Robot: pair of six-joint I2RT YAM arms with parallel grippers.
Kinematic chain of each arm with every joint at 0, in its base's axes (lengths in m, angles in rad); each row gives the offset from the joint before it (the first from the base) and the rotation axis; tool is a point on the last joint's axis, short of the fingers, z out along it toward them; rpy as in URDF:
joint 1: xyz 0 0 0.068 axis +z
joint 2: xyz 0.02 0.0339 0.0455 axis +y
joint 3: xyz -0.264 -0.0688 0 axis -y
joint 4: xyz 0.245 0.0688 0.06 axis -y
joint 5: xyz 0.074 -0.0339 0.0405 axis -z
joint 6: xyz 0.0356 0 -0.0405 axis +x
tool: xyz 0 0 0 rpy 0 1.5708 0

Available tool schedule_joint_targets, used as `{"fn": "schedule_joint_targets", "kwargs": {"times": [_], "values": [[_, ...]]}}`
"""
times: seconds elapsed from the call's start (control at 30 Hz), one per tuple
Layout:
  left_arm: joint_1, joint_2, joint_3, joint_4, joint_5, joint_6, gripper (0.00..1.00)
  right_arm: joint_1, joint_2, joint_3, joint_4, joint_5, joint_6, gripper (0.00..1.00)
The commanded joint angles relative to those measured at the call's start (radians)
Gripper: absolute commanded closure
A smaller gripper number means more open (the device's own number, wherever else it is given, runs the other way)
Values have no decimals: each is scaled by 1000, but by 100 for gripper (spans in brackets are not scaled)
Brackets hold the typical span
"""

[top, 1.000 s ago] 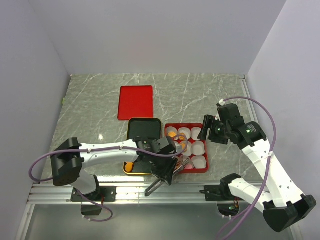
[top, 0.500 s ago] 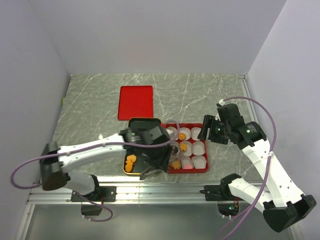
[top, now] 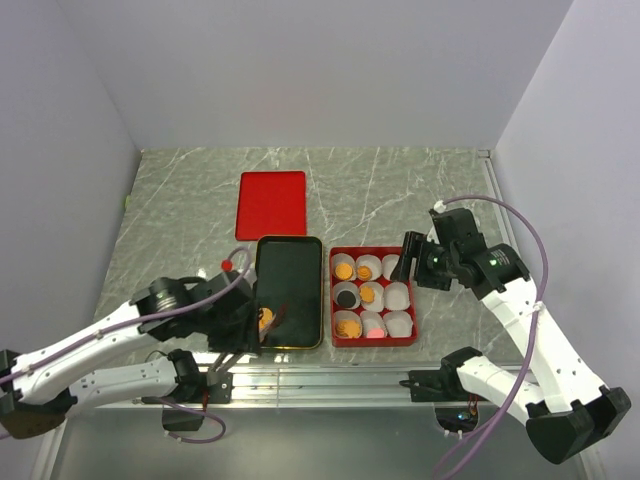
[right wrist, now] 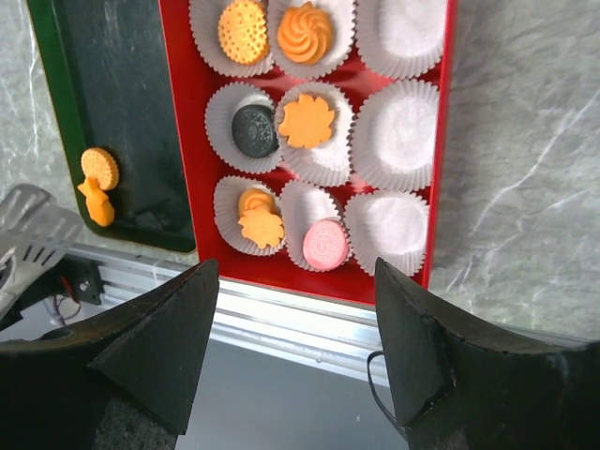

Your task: Pack the cookies

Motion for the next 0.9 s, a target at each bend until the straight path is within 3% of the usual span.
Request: {"fn": "schedule_joint_targets", "kwargs": {"times": [0.0,0.23,0.87], "values": [[3,-85,-41,-94,-2,-124,44,10,6,-16,46,-39,16,27],[3,-172,-82,-116,44,-172,46,16,22,-36,67,-62,24,27],[3,-8,-124,4,30,-101,44,19,42,-28,56,-59,21,27]]}}
